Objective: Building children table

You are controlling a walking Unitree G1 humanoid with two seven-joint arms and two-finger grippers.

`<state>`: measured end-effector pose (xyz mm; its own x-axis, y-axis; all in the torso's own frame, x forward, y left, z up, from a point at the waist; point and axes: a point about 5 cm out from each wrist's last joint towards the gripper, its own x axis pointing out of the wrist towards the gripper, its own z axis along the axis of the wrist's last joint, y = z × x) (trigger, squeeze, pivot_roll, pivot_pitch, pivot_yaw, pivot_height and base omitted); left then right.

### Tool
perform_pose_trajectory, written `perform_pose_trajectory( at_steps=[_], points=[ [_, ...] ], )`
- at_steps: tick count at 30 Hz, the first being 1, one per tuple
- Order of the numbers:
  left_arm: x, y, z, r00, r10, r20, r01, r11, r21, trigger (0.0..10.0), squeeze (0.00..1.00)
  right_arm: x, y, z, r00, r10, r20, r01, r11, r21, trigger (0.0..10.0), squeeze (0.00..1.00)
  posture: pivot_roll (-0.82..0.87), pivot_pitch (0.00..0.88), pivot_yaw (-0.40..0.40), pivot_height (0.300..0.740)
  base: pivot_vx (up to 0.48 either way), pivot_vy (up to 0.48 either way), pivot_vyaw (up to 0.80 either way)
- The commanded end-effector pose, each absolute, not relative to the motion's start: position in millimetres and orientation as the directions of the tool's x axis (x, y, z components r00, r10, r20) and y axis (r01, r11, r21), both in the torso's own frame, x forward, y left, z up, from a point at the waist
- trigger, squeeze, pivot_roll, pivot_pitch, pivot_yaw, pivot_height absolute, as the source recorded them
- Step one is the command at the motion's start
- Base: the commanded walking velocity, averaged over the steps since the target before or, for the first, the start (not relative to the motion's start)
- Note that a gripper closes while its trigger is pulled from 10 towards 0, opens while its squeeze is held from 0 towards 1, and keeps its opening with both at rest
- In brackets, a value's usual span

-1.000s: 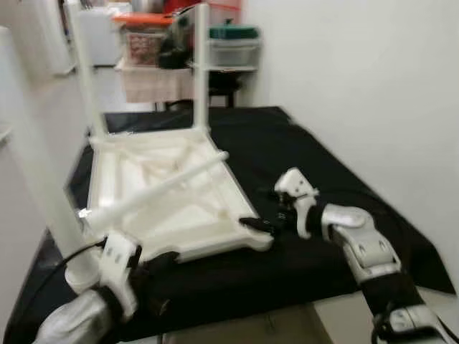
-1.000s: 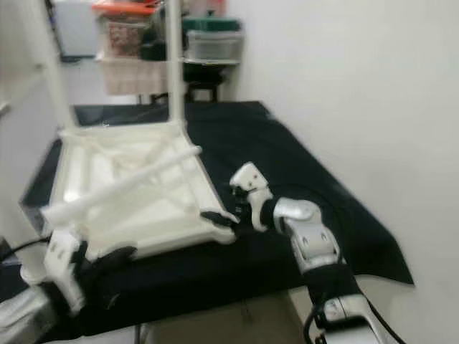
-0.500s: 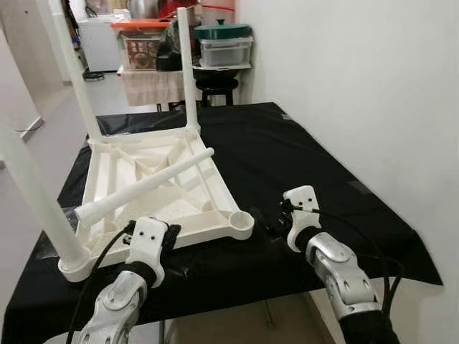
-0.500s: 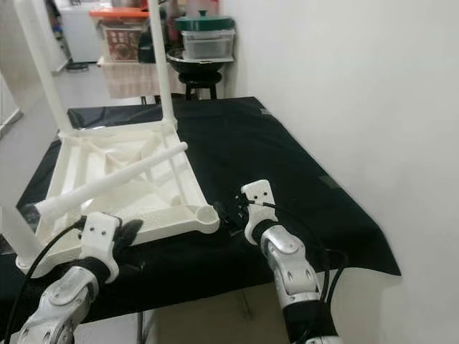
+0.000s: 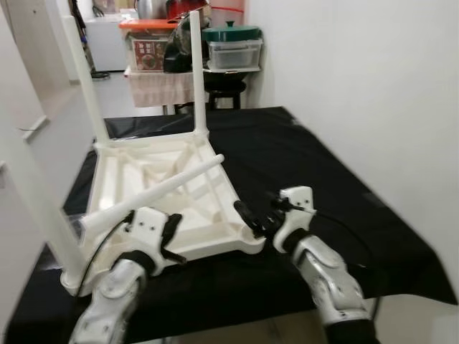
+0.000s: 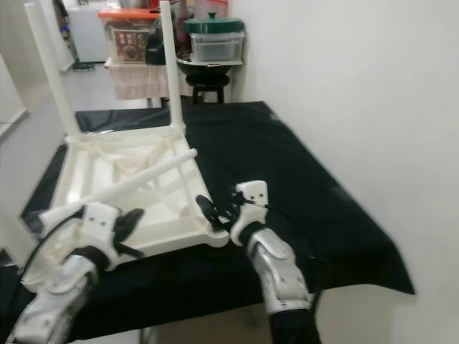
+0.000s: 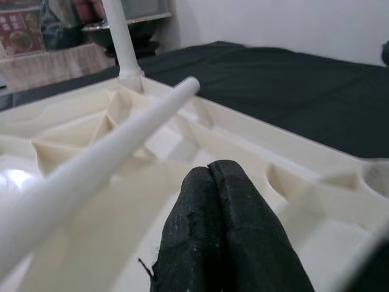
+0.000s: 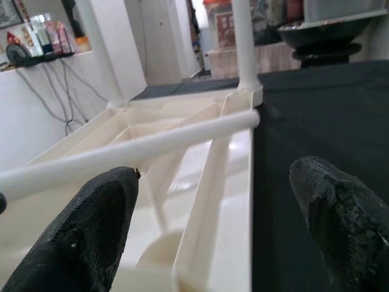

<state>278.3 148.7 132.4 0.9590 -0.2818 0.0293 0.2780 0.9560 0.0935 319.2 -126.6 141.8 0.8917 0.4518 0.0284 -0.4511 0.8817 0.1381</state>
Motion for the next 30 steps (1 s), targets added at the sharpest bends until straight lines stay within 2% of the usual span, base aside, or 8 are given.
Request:
perform_pose_trajectory(
  at_steps=[1, 9, 20, 25, 30],
  points=[
    [279, 150, 129, 0.957, -0.288, 0.015, 0.286, 0.954, 0.096, 10.0, 0.00, 321, -124, 148, 0.890, 0.453, 0.055, -0.456, 0.880, 0.132, 10.0, 0.00, 0.02, 0.000, -0.028, 0.740, 0.409, 0.000, 0.00],
    [281, 146, 134, 0.952, -0.306, 0.029, 0.301, 0.947, 0.113, 10.0, 0.00, 320, -115, 138, 0.884, 0.468, -0.010, -0.466, 0.881, 0.085, 10.0, 0.00, 0.02, 0.000, -0.026, 0.740, 0.383, 0.000, 0.00],
    [284, 137, 150, 0.952, -0.303, 0.031, 0.290, 0.934, 0.208, 10.0, 0.00, 315, -109, 137, 0.834, 0.551, -0.022, -0.548, 0.832, 0.080, 10.0, 0.00, 0.02, 0.000, -0.027, 0.740, 0.000, 0.000, 0.00],
    [281, 129, 150, 0.940, -0.328, -0.089, 0.340, 0.912, 0.228, 10.0, 0.00, 314, -112, 134, 0.818, 0.573, -0.049, -0.570, 0.819, 0.068, 10.0, 0.00, 0.02, 0.000, -0.026, 0.740, 0.000, 0.000, 0.80],
    [282, 127, 151, 0.931, -0.340, -0.136, 0.363, 0.902, 0.233, 10.0, 0.00, 314, -113, 131, 0.825, 0.561, -0.068, -0.558, 0.828, 0.064, 10.0, 0.00, 0.02, 0.000, -0.023, 0.740, 0.000, 0.000, 0.80]
  ],
)
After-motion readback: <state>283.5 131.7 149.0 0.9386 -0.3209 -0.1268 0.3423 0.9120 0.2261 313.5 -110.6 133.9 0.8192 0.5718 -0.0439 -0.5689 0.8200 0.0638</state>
